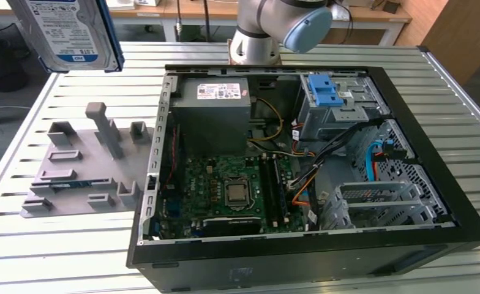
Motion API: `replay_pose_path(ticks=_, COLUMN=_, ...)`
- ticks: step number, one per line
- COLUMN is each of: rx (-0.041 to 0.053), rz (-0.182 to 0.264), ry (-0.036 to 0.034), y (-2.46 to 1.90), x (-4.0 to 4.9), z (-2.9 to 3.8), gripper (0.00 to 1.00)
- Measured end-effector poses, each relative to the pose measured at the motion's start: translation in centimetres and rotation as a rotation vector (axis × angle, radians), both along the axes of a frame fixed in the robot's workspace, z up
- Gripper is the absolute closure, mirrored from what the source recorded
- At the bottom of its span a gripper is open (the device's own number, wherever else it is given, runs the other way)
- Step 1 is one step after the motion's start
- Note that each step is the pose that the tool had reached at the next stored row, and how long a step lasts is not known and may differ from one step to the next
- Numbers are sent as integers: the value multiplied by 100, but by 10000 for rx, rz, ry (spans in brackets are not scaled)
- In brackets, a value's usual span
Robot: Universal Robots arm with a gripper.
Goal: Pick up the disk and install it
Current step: 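Pick up the disk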
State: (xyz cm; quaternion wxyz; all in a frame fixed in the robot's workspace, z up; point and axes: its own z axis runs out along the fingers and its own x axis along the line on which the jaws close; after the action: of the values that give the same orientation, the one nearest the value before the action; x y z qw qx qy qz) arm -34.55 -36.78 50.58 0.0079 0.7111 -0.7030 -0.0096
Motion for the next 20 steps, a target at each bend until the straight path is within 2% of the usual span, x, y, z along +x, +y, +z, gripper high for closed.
replay_pose_path(ticks=20, rx=0, rz=0, ry=12, y=-3, x=254, z=0, gripper=64)
